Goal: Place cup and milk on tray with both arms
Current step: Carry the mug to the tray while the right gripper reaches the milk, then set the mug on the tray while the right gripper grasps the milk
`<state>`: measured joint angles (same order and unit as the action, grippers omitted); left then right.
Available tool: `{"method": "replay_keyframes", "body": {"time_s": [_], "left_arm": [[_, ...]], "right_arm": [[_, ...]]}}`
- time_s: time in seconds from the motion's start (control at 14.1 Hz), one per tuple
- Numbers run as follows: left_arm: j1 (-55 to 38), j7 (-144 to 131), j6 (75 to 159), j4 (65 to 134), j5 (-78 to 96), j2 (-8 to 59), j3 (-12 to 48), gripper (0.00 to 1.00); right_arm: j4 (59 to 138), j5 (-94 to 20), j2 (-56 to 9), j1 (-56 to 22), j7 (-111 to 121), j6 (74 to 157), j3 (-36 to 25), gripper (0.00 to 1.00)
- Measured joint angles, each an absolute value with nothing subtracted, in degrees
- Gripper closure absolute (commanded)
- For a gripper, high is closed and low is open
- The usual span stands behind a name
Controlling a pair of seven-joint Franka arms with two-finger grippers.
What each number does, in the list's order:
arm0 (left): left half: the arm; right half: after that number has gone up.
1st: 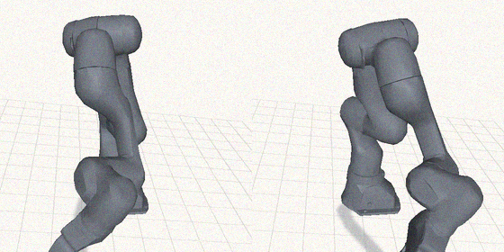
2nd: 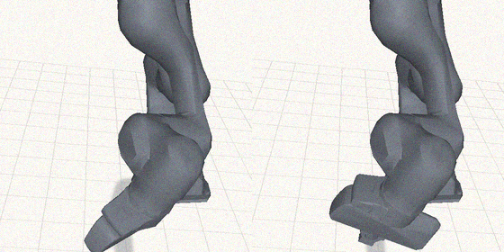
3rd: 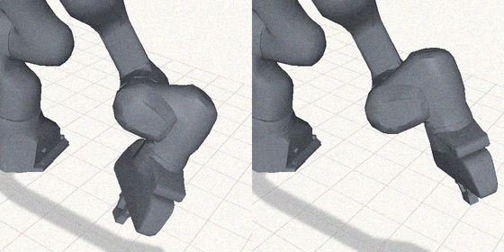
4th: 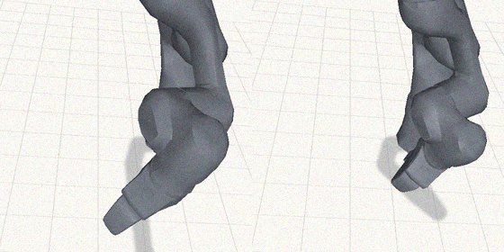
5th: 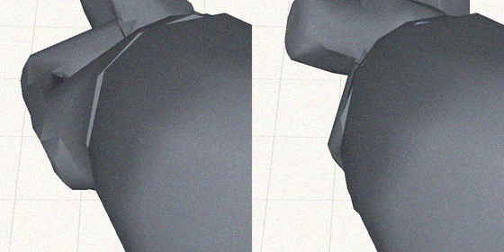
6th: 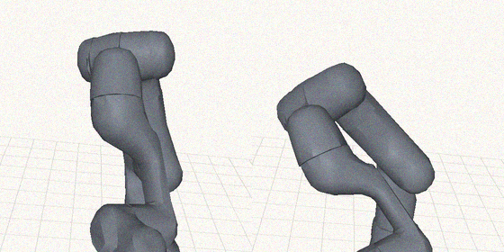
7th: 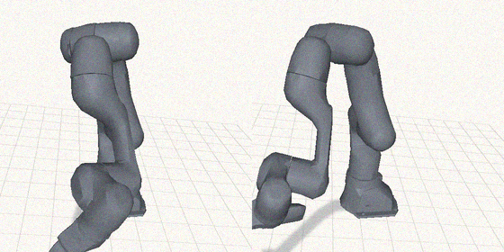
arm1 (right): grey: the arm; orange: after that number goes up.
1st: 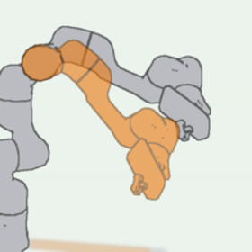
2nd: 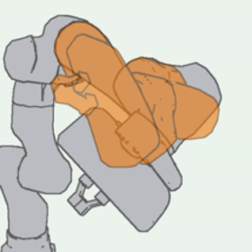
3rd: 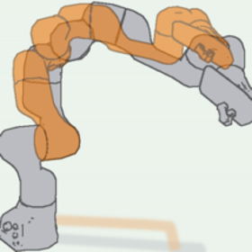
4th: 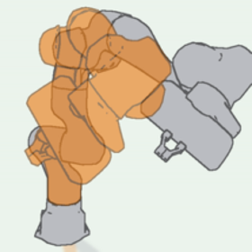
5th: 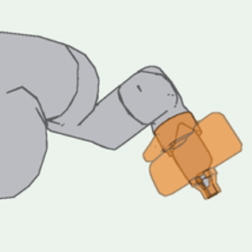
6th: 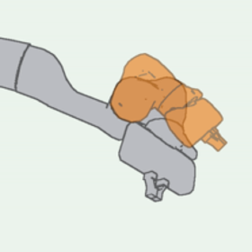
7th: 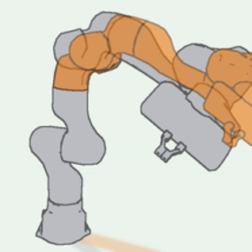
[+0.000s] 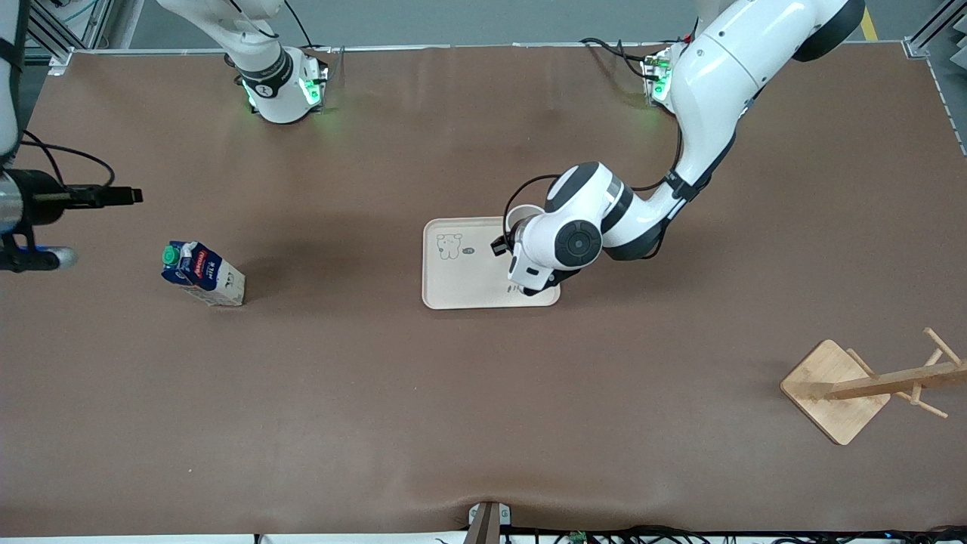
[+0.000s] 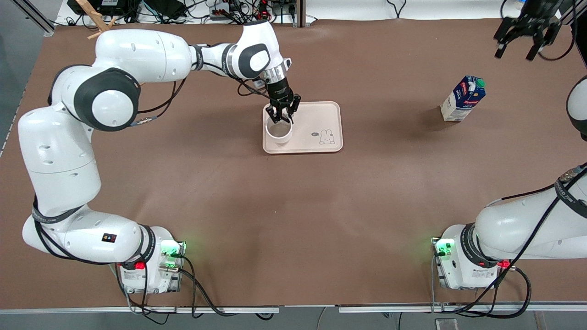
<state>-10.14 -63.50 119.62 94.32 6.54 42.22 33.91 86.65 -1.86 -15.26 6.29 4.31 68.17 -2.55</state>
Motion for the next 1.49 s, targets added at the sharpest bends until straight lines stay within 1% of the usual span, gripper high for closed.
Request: {"method": "replay_keyframes", "body": {"time_s": [0.14,0.21,0.28,0.36,0.43,0.71,1.0,1.21,1.35,1.49], "left_arm": [[-10.22,-64.29,119.48,94.23,6.54,42.85,33.23,1.0],[-10.41,-64.42,119.38,94.21,6.54,43.11,32.93,1.0],[-10.62,-64.71,119.12,94.03,6.55,43.24,32.76,0.82],[-10.82,-64.93,118.93,93.86,6.54,43.24,32.58,0.43],[-11.04,-64.95,118.92,93.81,6.54,43.28,32.23,0.0],[-11.2,-64.95,118.89,92.7,6.54,43.38,31.35,0.0],[-11.19,-64.96,115.28,86.94,6.54,43.33,31.35,0.0],[-10.99,-64.98,114.35,85.17,6.54,43.23,31.31,0.0],[-10.27,-64.99,111.58,84.49,6.54,42.49,31.23,0.0],[-7.87,-64.99,106.0,83.97,6.54,40.57,31.08,0.0]], "right_arm": [[88.36,-1.86,-17.55,6.24,-0.34,70.94,-2.29,0.0],[89.63,-1.87,-18.32,6.22,-1.19,74.43,-2.16,0.0],[91.15,-1.87,-18.74,6.1,-1.66,78.2,-2.03,0.0],[92.44,-1.86,-18.81,5.75,-1.87,80.68,-1.91,0.0],[93.05,-1.34,-18.78,5.17,-2.07,82.01,-1.82,0.0],[95.99,2.64,-17.85,3.09,-2.89,87.63,-1.75,0.0],[99.83,3.09,-16.69,3.15,-2.9,91.37,-1.86,0.0],[101.98,3.13,-16.61,3.15,-2.9,94.88,-1.86,0.0],[103.44,3.15,-16.61,3.15,-2.9,97.36,-1.86,0.0],[104.66,3.15,-16.59,3.15,-2.9,99.38,-1.86,0.0]]}}
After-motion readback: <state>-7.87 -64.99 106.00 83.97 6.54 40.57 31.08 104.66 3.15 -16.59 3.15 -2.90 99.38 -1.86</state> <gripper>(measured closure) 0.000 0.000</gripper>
